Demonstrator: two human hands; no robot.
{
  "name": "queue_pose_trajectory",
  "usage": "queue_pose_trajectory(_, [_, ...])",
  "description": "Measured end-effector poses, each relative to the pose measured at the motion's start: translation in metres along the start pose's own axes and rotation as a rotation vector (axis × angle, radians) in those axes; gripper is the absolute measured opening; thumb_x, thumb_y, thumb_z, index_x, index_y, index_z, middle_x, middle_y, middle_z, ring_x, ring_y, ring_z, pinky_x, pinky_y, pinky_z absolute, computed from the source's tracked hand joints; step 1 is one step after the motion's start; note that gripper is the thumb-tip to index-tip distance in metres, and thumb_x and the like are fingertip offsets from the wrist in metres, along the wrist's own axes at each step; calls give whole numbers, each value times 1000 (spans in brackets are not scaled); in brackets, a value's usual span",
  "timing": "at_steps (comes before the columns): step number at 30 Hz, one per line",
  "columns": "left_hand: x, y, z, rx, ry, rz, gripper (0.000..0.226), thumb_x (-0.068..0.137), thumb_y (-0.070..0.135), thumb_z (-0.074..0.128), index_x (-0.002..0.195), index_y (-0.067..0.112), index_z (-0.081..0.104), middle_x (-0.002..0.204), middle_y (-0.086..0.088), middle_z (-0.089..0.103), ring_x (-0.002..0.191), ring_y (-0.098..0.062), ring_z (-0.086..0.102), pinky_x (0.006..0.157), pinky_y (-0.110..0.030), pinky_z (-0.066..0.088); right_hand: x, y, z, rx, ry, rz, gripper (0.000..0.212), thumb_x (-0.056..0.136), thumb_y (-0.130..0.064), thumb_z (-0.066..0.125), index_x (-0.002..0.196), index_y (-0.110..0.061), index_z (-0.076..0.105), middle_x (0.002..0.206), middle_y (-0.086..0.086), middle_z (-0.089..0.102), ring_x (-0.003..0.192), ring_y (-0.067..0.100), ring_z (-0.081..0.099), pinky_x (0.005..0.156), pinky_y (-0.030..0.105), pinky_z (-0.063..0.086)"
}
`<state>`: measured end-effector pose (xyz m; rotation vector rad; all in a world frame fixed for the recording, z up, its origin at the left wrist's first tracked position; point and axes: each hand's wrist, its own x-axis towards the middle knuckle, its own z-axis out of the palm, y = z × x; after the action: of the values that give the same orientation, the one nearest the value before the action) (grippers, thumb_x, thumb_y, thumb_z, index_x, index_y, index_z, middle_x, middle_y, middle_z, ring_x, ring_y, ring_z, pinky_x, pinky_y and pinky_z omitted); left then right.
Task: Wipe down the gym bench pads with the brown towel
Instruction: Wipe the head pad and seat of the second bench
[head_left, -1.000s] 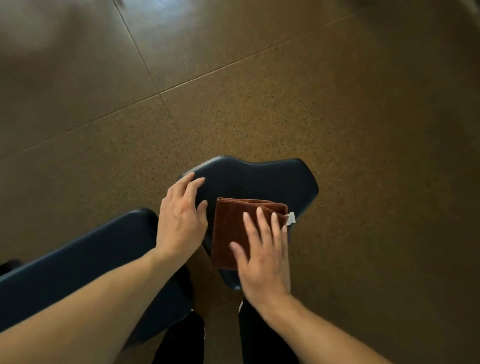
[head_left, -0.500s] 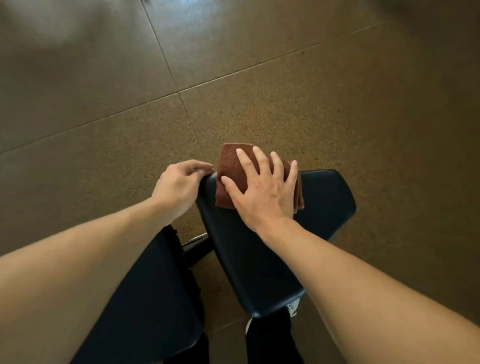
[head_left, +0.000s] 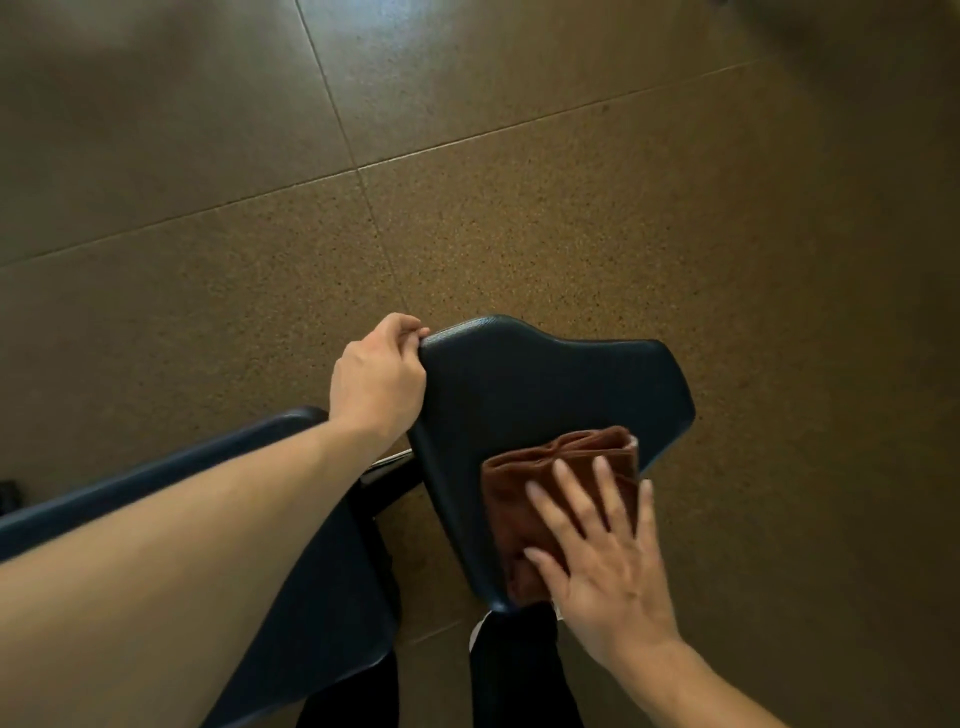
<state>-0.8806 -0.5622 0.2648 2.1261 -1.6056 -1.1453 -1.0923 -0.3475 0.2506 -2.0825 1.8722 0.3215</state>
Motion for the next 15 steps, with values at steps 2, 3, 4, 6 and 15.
queue_pose_trajectory(2, [-2, -3, -2, 14, -5, 33, 26, 104, 36, 44, 120, 34, 64, 111, 7, 72, 105, -19, 63, 95, -36, 48, 22, 2, -11, 55, 22, 164, 68, 101, -62, 31, 163, -35, 24, 172, 0, 20, 160, 36, 9, 120, 72, 19])
queue_pose_trajectory(3, [-1, -6, -2, 22, -14, 51, 26, 104, 36, 44, 120, 35, 64, 112, 7, 72, 105, -18, 63, 96, -37, 49, 41, 3, -18, 71, 41, 227, 69, 101, -63, 28, 164, -34, 22, 173, 2, 18, 160, 36, 5, 122, 71, 14])
queue_pose_trajectory(4, [2, -9, -2, 18, -29, 62, 26, 103, 37, 44, 120, 36, 64, 113, 9, 72, 107, -17, 63, 97, -37, 48, 64, 2, -28, 88, 58, 277, 69, 102, -65, 24, 164, -33, 21, 173, 2, 16, 160, 35, 1, 124, 69, 7])
queue_pose_trajectory(6, [6, -12, -3, -16, -58, 53, 27, 103, 39, 45, 119, 37, 66, 113, 11, 71, 108, -14, 62, 97, -35, 48, 122, -6, -55, 147, 78, 334, 70, 102, -69, 18, 164, -36, 17, 174, -2, 13, 161, 30, -4, 125, 64, -8])
queue_pose_trajectory(15, [17, -8, -14, -308, -135, -184, 26, 105, 26, 47, 111, 24, 72, 103, 8, 72, 93, -3, 63, 74, -18, 49, 120, -68, -41, 111, 127, -41, 64, 104, -61, 33, 163, -38, 23, 173, -4, 17, 161, 26, 5, 125, 64, 8])
